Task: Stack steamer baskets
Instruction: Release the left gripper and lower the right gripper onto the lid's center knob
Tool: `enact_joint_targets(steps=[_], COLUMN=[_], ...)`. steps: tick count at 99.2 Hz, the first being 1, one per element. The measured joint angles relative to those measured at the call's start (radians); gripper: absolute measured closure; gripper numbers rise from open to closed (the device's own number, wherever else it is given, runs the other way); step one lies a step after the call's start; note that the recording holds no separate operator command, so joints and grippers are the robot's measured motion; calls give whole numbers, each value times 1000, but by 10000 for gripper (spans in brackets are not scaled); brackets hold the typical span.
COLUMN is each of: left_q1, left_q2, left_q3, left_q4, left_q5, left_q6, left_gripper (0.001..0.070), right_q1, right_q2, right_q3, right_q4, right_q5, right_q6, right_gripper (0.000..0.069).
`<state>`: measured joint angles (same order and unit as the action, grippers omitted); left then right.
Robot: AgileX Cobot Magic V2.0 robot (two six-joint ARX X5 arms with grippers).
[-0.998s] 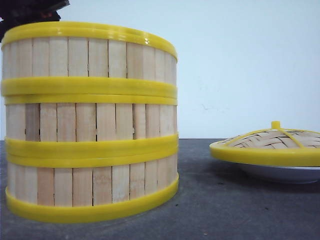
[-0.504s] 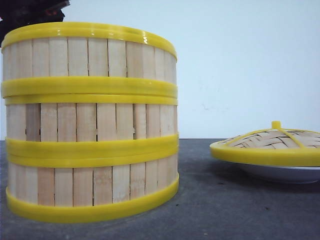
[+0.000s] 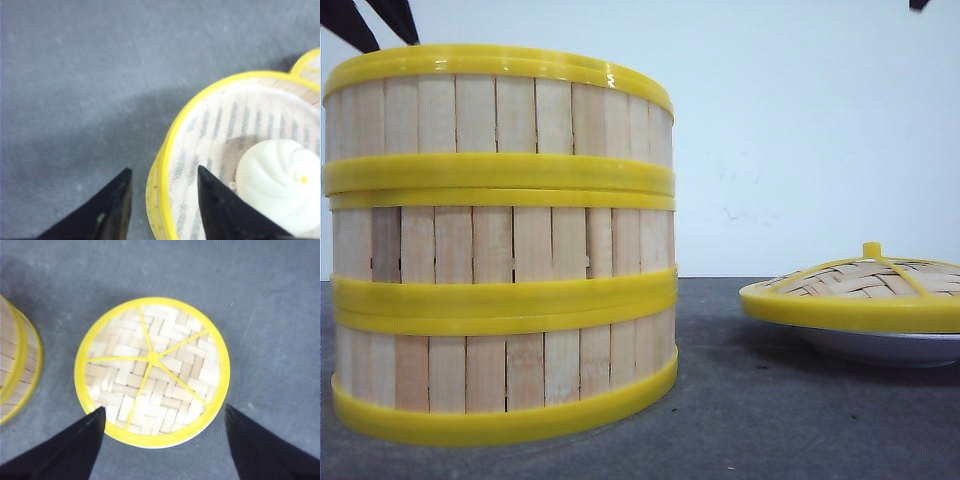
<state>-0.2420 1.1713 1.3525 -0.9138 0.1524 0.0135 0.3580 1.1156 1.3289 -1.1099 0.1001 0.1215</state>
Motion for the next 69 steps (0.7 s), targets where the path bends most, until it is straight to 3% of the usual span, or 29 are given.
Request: enact_joint_targets(steps=[24,57,69], left_q1=[2,2,3], left_q2=[-113,-156,-157], left_q3=[0,0,0], left_q4=[-64,-129,-147], left_q5=[-3,-150,-171], left_q6=[0,0,0], left_gripper=[474,474,474], right_q1=[-66,-63,-64], right_q2=[139,340,392], right_q3=[0,0,0], right_q4=[17,88,102], right_q5=[-29,-33,-47], right_q6=[-68,-102,-114], right_gripper=[226,226,226])
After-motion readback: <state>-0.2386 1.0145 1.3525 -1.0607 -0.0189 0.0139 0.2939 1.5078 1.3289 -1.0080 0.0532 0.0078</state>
